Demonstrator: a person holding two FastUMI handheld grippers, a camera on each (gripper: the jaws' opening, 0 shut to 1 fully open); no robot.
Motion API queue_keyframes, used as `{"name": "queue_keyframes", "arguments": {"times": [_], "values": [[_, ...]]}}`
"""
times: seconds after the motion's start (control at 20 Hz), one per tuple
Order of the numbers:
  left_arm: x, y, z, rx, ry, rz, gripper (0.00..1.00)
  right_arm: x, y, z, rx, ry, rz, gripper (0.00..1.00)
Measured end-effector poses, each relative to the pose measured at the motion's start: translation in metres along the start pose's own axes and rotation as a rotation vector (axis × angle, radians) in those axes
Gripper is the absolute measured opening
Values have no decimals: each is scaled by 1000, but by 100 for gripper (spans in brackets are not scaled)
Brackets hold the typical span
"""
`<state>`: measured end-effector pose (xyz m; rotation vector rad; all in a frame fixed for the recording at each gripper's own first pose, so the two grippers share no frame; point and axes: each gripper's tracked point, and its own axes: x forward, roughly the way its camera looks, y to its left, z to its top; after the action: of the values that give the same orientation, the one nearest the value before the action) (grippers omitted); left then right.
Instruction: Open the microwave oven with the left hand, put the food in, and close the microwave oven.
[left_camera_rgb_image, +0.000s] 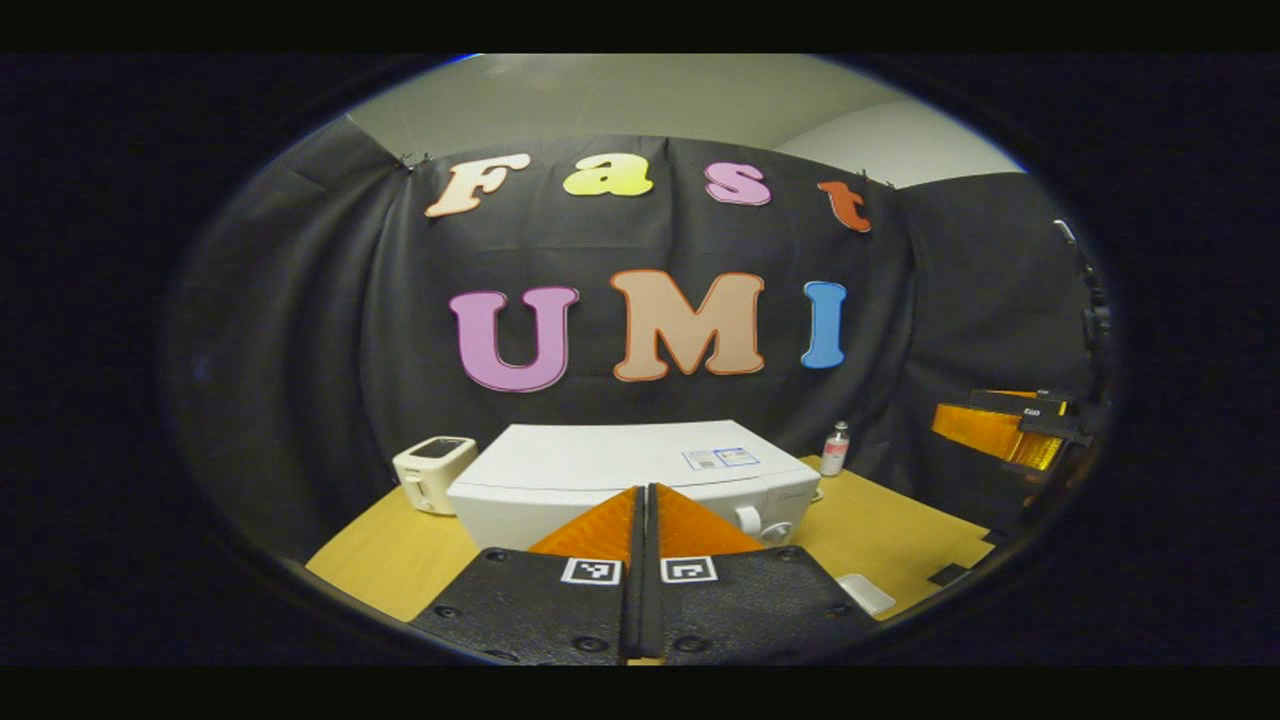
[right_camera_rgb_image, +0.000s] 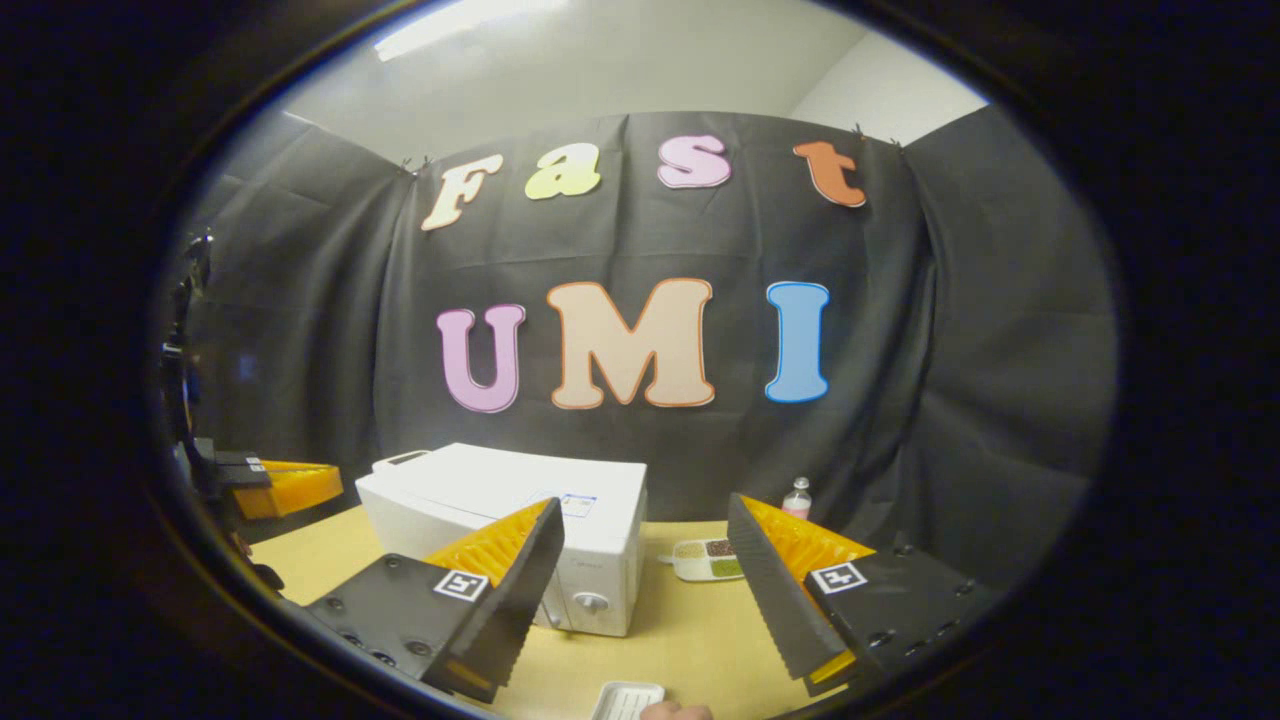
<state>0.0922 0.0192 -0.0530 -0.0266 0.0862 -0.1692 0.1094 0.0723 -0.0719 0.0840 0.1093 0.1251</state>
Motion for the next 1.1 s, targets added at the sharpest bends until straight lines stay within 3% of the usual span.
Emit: {"name": "queue_keyframes", "arguments": {"times": [0.05, 0.15, 0.2, 0.25, 0.3, 0.35, 0.4, 0.65, 1.1], "values": [[-3, -3, 5, -15, -18, -8, 7, -2, 4, 3, 1, -7, 1, 93], [-14, -3, 13, -50, -37, -6, 68, -7, 10, 7, 6, -15, 4, 93], [-20, 0, 13, -52, -38, 5, 99, -10, 13, 8, 8, -18, 5, 100], [-23, -1, 13, -47, -44, 5, 94, -14, 15, 10, 8, -22, 5, 93], [-30, -6, 12, -38, -36, -11, 95, -18, 18, 11, 6, -26, 6, 100], [-33, -11, 12, -33, -36, -22, 94, -22, 22, 13, 2, -28, 8, 93], [-38, -11, 13, -27, -34, -16, 94, -25, 24, 13, -2, -29, 9, 100], [-62, -5, 29, -9, -83, 26, 94, -45, 28, 20, -8, -46, -2, 93], [-80, -21, 31, 9, -86, -21, 96, -64, 29, 19, -26, -47, -21, 93]]}}
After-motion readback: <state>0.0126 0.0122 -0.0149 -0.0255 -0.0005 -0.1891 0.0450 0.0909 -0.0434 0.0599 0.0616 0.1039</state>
